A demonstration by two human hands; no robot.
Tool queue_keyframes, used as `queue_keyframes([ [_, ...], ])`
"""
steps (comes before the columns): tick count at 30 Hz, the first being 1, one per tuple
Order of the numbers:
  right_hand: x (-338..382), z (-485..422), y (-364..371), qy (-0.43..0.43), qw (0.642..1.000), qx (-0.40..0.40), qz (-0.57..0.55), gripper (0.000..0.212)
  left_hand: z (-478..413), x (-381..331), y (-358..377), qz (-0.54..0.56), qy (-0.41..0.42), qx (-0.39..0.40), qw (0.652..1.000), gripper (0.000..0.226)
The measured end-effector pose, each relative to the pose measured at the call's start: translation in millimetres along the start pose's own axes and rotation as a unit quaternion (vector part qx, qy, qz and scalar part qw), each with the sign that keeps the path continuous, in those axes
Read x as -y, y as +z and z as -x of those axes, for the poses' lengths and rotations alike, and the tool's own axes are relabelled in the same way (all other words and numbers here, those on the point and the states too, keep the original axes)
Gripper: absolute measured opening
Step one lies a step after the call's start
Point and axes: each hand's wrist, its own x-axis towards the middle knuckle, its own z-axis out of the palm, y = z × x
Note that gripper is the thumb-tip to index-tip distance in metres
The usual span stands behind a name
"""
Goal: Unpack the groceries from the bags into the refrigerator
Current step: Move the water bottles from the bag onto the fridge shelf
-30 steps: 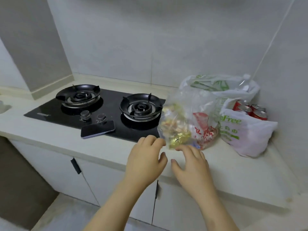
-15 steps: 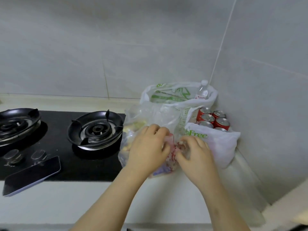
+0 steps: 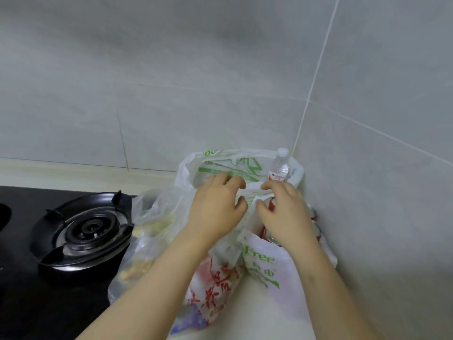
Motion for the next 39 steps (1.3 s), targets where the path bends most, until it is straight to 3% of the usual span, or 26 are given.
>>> queue_keyframes([
  [11, -44, -113, 23, 0.053, 0.997, 0.044, 0.045, 0.035, -89, 19, 52, -0.044, -0.021, 0.08, 0.996, 0.032],
  [20, -83, -194, 51, 0.103, 0.986, 0.007, 0.129, 0.048, -133, 48, 84, -0.021, -0.045, 0.124, 0.991, 0.031],
  [27, -106, -223, 68, 0.119, 0.973, 0.092, 0.174, 0.059, -131, 67, 105, 0.019, -0.08, 0.132, 0.988, 0.029],
  [34, -110, -214, 78, 0.085, 0.996, 0.029, 0.013, 0.045, -128, 73, 112, 0.047, -0.095, 0.131, 0.986, 0.027],
  [39, -105, -206, 78, 0.183, 0.972, -0.014, -0.148, 0.028, -125, 76, 110, 0.065, -0.112, 0.129, 0.983, 0.024],
])
